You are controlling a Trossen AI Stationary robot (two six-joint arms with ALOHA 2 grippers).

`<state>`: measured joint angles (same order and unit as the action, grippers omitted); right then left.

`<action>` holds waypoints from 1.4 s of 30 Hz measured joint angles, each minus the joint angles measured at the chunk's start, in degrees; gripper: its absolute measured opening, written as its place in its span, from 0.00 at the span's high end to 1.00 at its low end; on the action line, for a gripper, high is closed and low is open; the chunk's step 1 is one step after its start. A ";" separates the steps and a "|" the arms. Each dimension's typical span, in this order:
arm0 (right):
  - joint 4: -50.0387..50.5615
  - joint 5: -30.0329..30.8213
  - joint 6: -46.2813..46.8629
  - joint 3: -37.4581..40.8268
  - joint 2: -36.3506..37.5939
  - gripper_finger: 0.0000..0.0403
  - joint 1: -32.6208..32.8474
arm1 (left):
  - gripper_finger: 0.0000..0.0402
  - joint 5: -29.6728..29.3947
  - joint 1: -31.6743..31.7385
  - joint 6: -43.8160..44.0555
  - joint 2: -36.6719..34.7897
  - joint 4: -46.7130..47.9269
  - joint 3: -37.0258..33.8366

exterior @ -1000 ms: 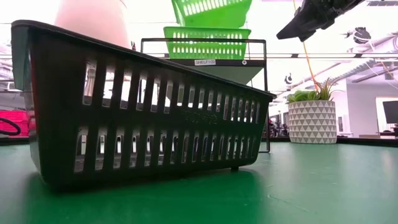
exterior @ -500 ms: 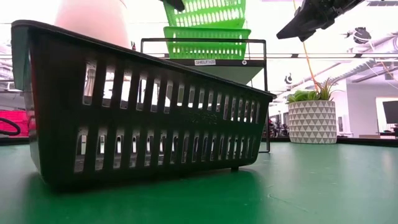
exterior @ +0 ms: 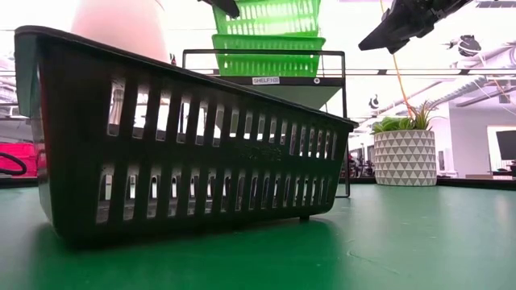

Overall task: Stack baskets on shelf by color
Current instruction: Stack the top green bin on top of the green bin on the shelf, then stack the black bin on top of the black bins on the shelf

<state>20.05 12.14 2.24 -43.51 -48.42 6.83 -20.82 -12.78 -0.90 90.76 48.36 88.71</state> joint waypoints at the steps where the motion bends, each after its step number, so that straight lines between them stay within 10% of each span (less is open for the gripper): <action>1: 0.00 0.00 0.02 0.00 0.00 0.99 0.01 | 0.89 0.00 0.00 0.14 0.00 0.00 0.00; 15: -0.02 -0.02 0.09 0.00 0.00 0.99 0.00 | 0.71 -0.24 0.02 1.46 0.00 -0.69 0.00; 42: -15.16 -0.43 6.08 -0.36 -10.79 0.99 9.78 | 0.71 -11.39 -7.53 10.06 -0.51 -1.75 -2.43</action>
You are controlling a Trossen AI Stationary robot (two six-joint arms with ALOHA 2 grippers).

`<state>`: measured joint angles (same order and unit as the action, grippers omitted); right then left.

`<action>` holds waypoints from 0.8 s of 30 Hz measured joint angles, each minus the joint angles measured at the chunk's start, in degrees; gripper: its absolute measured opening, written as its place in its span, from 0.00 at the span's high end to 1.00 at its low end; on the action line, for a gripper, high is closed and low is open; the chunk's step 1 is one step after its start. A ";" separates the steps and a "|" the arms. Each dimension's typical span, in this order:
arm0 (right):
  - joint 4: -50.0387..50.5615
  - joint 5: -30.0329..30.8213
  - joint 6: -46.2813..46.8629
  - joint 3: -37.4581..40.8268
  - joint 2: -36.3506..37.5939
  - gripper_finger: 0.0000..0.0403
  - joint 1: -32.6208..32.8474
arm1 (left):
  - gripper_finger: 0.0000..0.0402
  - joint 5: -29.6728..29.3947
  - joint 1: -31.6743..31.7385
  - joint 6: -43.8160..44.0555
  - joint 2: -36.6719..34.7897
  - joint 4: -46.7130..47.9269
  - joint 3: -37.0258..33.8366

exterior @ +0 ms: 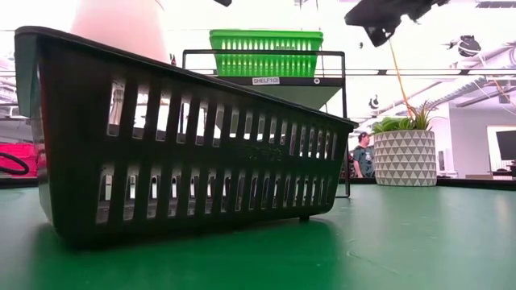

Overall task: Stack baskets on shelf by color
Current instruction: Stack the black bin on top of the black bins on the shelf

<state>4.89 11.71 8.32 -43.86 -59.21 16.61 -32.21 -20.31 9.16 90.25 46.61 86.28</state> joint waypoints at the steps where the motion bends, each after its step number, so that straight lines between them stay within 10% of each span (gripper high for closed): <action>1: -0.14 0.02 0.02 -0.63 -1.20 0.99 0.57 | 0.71 -0.42 -0.21 0.03 -0.10 0.00 0.00; 24: -1.06 -0.08 -1.80 -17.46 -32.66 0.81 12.38 | 0.71 -11.93 -8.76 17.97 -1.40 10.70 -5.76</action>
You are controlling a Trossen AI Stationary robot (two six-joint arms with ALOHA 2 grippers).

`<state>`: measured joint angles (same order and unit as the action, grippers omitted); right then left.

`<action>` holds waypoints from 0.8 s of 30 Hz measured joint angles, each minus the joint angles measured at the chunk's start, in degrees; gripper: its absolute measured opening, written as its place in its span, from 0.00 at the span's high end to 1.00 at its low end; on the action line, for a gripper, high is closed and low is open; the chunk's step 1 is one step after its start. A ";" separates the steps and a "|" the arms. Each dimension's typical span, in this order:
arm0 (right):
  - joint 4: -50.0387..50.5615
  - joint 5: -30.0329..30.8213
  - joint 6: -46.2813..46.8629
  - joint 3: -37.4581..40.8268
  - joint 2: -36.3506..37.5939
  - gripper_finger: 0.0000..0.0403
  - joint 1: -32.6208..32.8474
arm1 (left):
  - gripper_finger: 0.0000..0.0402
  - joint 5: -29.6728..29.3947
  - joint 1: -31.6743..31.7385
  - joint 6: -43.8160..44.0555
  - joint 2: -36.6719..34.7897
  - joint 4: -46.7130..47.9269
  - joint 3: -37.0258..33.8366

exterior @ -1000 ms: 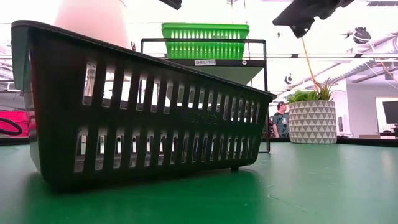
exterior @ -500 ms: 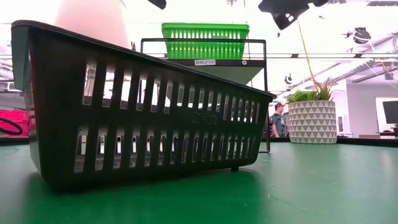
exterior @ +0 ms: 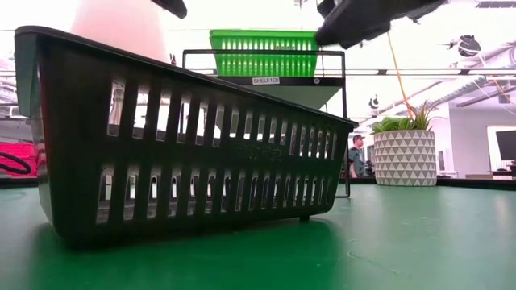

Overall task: Stack baskets on shelf by color
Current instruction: Stack the black bin on top of the black bins on the shelf

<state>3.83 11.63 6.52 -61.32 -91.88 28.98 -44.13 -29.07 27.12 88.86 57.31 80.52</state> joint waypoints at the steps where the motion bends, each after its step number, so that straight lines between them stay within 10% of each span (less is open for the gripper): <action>1: -0.02 0.00 -0.24 -0.29 -0.91 0.80 0.12 | 0.71 -0.03 -0.06 0.13 -0.51 -1.28 -1.05; 24: -9.59 -8.84 -5.02 -0.87 -12.29 0.61 -0.11 | 0.71 0.70 -3.82 1.47 -7.28 -14.30 -12.51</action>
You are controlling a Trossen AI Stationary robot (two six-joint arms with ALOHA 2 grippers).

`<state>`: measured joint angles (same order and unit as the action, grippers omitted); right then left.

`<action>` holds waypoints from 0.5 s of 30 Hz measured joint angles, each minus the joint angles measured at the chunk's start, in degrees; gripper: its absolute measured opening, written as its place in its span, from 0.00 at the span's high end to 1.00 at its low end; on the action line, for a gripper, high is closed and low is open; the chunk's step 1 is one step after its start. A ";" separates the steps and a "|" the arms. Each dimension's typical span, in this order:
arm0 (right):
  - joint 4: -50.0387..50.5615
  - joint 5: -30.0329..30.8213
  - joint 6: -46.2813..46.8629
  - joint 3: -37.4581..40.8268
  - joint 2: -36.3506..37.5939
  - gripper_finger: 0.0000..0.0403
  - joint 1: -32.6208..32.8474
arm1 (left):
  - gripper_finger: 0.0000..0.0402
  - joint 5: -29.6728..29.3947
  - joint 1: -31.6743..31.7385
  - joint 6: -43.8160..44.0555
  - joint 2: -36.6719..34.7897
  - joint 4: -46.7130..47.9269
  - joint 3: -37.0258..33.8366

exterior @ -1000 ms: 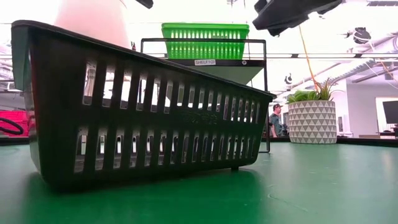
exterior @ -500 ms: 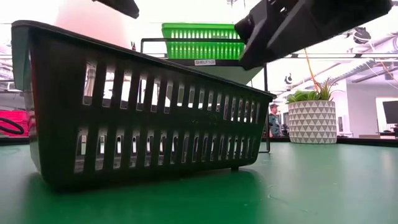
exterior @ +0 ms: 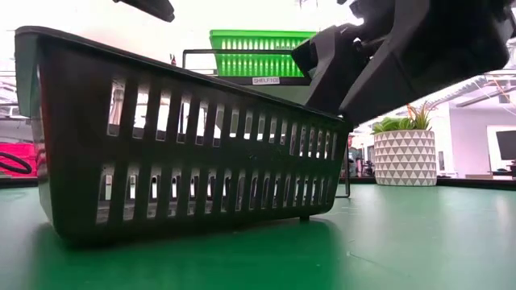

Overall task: Stack baskets on shelf by color
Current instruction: Stack the black bin on top of the black bins on the shelf

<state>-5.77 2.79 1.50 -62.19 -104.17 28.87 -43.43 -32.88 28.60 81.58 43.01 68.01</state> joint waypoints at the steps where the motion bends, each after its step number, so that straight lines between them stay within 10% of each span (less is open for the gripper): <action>1: 0.03 0.04 -0.48 0.00 -0.25 0.62 -0.03 | 0.71 -0.01 0.00 0.00 0.00 0.01 0.00; 15: 0.64 0.04 -2.07 0.02 -0.80 0.90 -0.40 | 0.71 0.01 0.00 -0.33 0.00 -0.03 0.00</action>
<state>-5.13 2.83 -0.57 -62.17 -104.97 28.47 -43.42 -32.88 28.27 81.58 42.98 68.01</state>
